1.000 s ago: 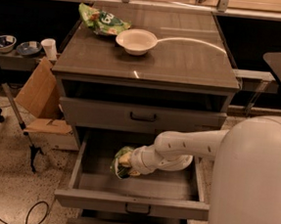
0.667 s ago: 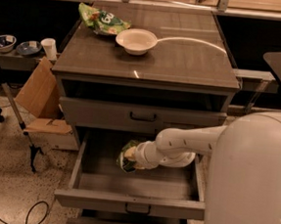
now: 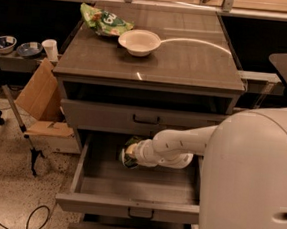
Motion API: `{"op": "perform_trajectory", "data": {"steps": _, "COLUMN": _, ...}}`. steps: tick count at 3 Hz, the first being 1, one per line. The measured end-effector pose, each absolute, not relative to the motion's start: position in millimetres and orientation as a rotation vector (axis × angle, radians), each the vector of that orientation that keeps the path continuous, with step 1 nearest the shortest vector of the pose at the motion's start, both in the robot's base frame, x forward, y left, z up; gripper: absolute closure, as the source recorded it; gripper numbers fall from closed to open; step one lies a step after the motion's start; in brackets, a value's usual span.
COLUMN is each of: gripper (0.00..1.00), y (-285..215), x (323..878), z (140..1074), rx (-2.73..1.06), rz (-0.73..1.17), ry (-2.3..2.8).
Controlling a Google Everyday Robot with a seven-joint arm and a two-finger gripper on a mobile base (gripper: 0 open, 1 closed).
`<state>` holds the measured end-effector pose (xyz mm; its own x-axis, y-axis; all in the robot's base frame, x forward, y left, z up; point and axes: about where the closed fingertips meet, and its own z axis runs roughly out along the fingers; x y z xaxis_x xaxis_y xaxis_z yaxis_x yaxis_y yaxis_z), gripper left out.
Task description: Place green jalapeno chip bag into middle drawer
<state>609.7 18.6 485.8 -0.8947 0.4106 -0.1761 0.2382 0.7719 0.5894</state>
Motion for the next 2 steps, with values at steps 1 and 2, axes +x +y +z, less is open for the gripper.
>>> {"op": "perform_trajectory", "data": {"steps": 1, "gripper": 1.00, "y": 30.8, "x": 619.2, "z": 478.4, "rx": 0.442, "rz": 0.818, "ry": 2.680}}
{"op": "perform_trajectory", "data": {"steps": 2, "gripper": 0.73, "y": 39.8, "x": 621.1, "z": 467.8, "rx": 0.393, "rz": 0.801, "ry": 2.715}}
